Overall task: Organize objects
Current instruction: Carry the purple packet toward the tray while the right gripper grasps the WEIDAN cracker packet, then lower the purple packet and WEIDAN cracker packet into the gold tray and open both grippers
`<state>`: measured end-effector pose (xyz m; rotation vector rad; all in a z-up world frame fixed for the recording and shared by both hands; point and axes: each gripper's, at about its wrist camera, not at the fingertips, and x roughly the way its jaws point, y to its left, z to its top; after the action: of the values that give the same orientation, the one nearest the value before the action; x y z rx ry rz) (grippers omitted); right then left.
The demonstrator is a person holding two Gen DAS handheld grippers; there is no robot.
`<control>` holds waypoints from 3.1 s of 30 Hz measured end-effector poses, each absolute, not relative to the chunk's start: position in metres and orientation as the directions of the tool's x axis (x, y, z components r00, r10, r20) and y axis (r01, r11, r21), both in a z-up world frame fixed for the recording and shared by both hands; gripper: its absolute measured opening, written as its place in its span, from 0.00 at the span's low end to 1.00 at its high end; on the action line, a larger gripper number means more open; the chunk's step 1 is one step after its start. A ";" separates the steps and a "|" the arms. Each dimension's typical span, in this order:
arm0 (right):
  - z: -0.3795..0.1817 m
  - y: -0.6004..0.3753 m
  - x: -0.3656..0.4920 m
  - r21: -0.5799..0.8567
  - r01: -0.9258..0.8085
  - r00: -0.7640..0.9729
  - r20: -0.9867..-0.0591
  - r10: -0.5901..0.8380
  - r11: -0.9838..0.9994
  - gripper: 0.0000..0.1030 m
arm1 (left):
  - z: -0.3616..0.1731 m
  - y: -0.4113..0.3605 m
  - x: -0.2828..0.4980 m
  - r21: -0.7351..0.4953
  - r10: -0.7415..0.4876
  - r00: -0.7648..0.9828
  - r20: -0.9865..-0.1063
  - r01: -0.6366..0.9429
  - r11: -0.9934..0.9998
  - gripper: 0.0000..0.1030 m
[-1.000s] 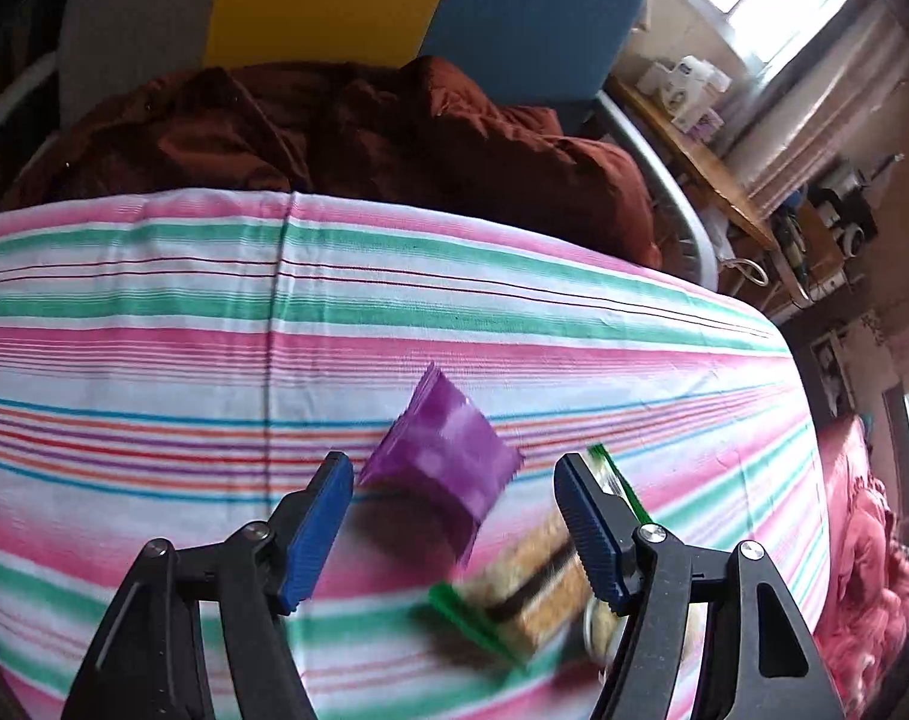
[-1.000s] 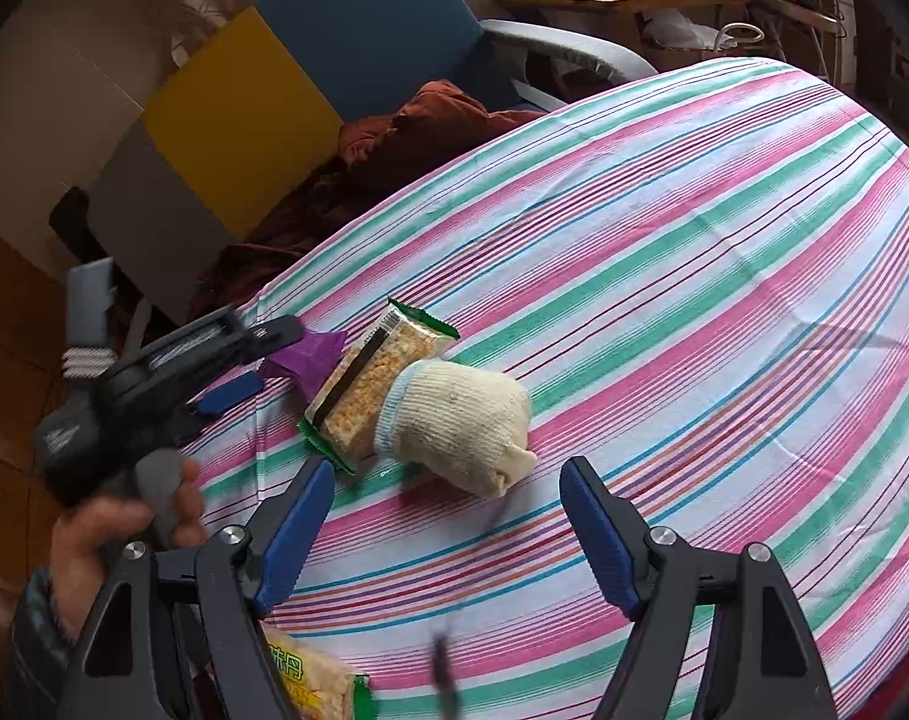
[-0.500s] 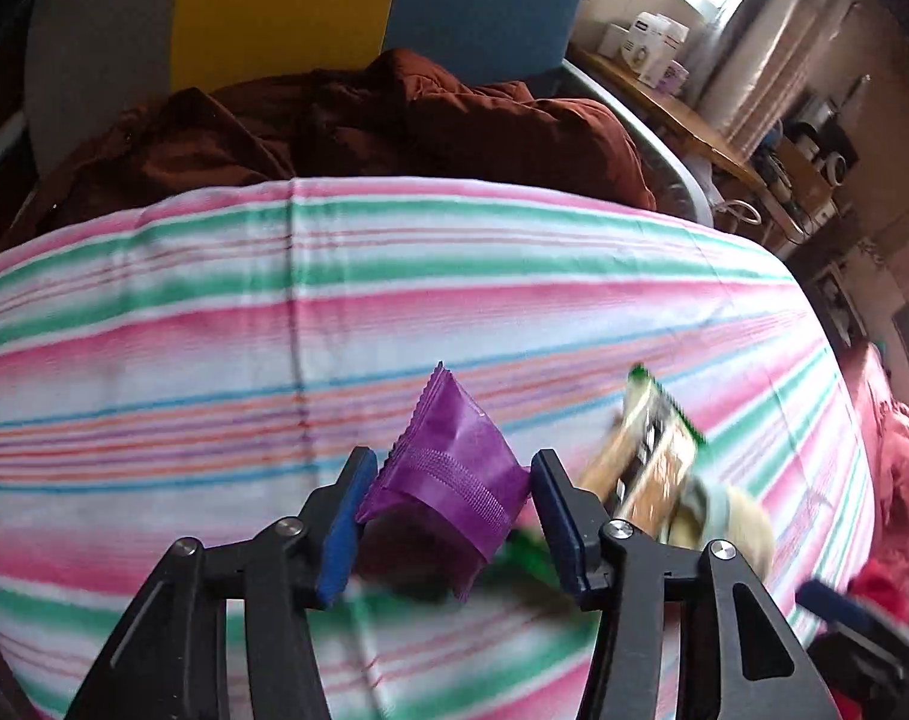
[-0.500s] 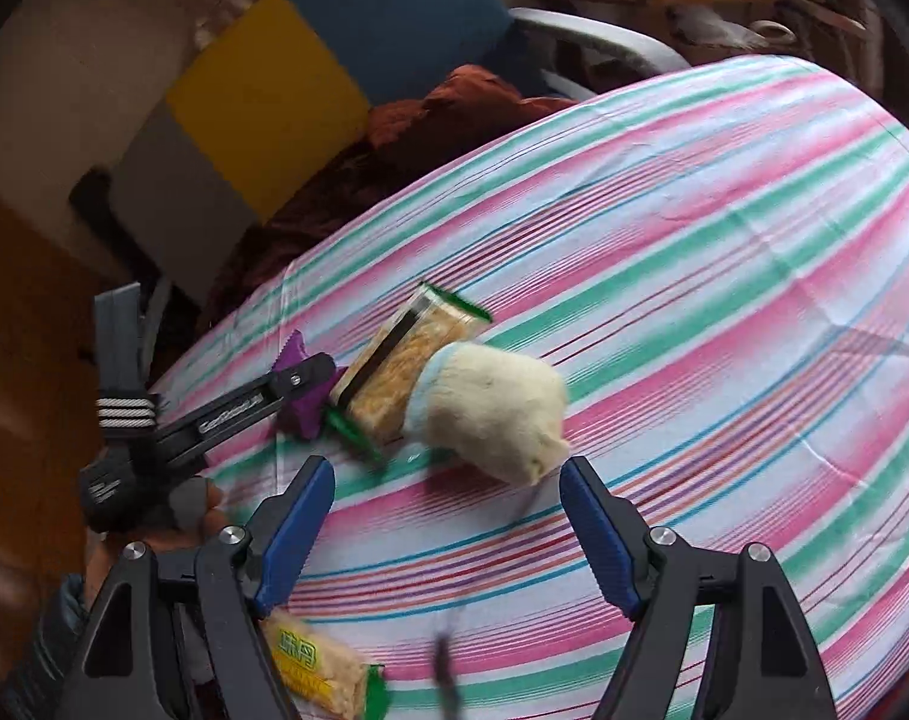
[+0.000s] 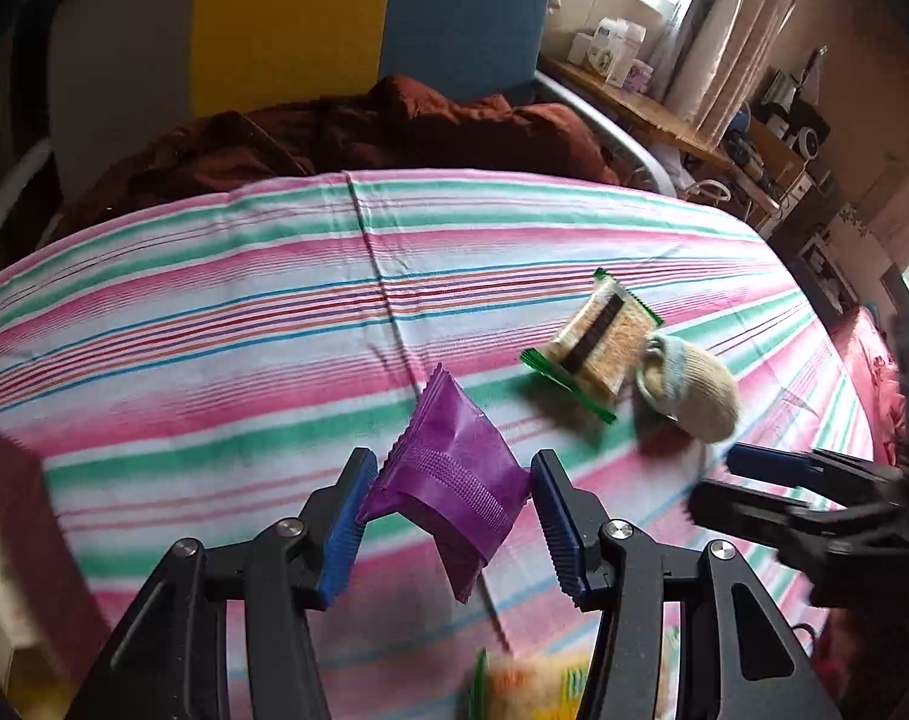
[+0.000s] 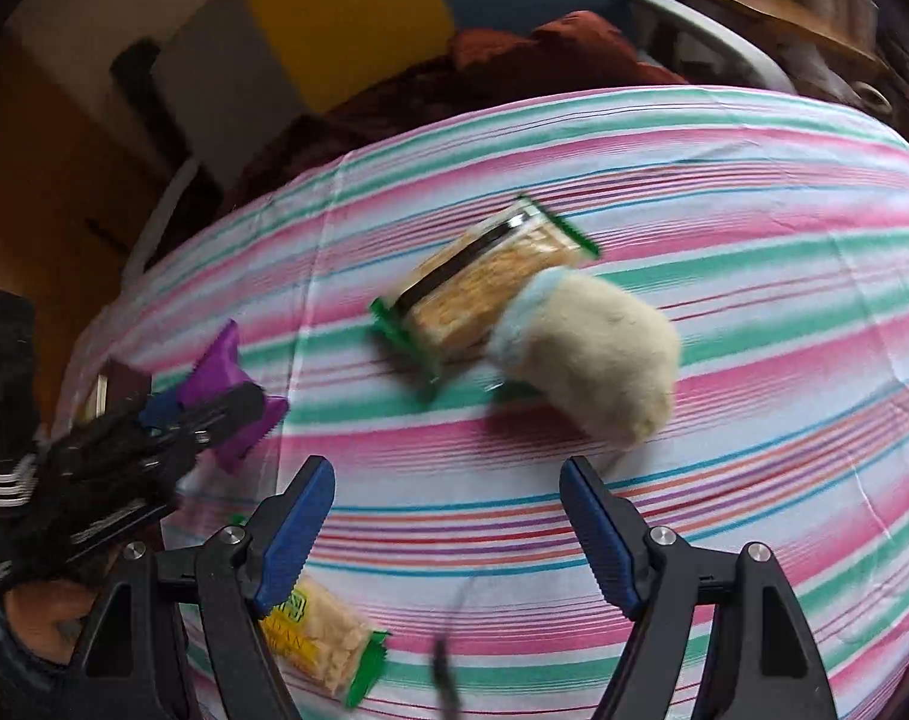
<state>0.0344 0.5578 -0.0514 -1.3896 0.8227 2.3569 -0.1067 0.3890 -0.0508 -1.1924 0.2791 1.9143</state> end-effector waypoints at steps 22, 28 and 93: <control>-0.078 0.442 0.005 0.154 -0.030 -0.329 -0.935 -0.135 -0.988 0.80 | 0.008 0.239 -0.062 -0.288 0.608 -0.291 -0.739 -0.679 -0.675 0.52; -0.081 0.437 0.008 0.069 -0.019 -0.323 -0.944 -0.059 -0.997 0.76 | 0.009 0.206 -0.060 -0.304 0.602 -0.312 -0.735 -0.642 -0.704 0.53; -0.019 0.267 -0.038 0.147 0.007 -0.534 -0.836 -0.128 -0.989 0.59 | 0.004 0.075 -0.029 -0.078 0.369 -0.639 -0.675 -0.435 -0.897 0.71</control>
<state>-0.0378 0.2670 -0.0191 -1.5501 0.2025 2.8137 -0.0286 0.0745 0.0039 -1.0006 0.1261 2.4976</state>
